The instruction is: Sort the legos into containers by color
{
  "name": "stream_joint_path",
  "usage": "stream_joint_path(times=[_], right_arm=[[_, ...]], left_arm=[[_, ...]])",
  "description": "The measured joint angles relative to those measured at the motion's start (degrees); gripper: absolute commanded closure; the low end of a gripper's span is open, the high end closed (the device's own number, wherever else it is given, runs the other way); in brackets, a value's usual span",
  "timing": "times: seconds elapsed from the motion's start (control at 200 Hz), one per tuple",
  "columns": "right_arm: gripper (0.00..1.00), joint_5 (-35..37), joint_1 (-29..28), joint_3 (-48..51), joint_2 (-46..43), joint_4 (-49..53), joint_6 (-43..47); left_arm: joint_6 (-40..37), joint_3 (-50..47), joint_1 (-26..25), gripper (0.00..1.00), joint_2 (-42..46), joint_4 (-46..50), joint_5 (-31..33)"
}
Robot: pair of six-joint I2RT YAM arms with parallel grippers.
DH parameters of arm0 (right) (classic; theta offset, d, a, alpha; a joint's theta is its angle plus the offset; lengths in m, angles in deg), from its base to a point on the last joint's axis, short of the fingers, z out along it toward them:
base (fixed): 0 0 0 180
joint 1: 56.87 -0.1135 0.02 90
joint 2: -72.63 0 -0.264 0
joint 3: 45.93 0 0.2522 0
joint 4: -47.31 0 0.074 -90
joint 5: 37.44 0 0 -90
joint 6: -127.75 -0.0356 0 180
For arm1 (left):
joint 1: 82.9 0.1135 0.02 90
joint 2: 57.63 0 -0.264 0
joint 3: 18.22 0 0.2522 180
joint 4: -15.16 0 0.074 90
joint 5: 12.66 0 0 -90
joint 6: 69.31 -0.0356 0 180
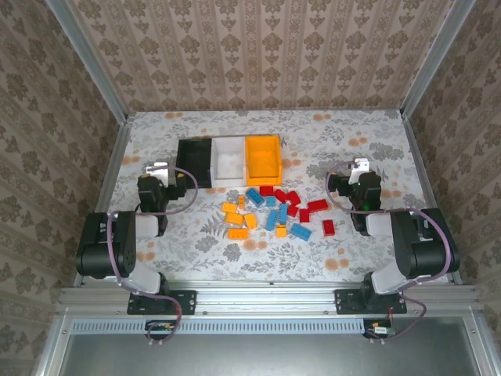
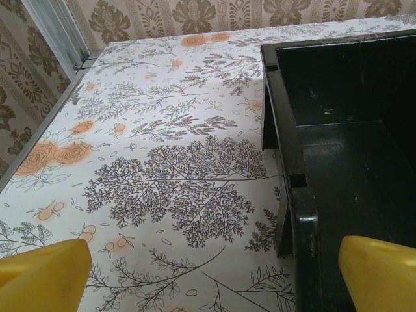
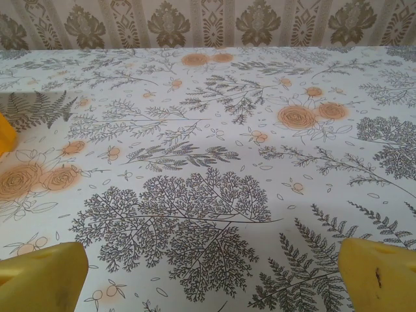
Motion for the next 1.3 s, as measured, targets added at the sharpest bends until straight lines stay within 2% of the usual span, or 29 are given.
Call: stream_joint_path(times=[1.295], right_arm=[[0.0,0.07,0.0,0.0,0.0,0.7,-0.07]], left_arm=[[0.0,0.0,0.48,0.0,0.0,0.22,-0.85]])
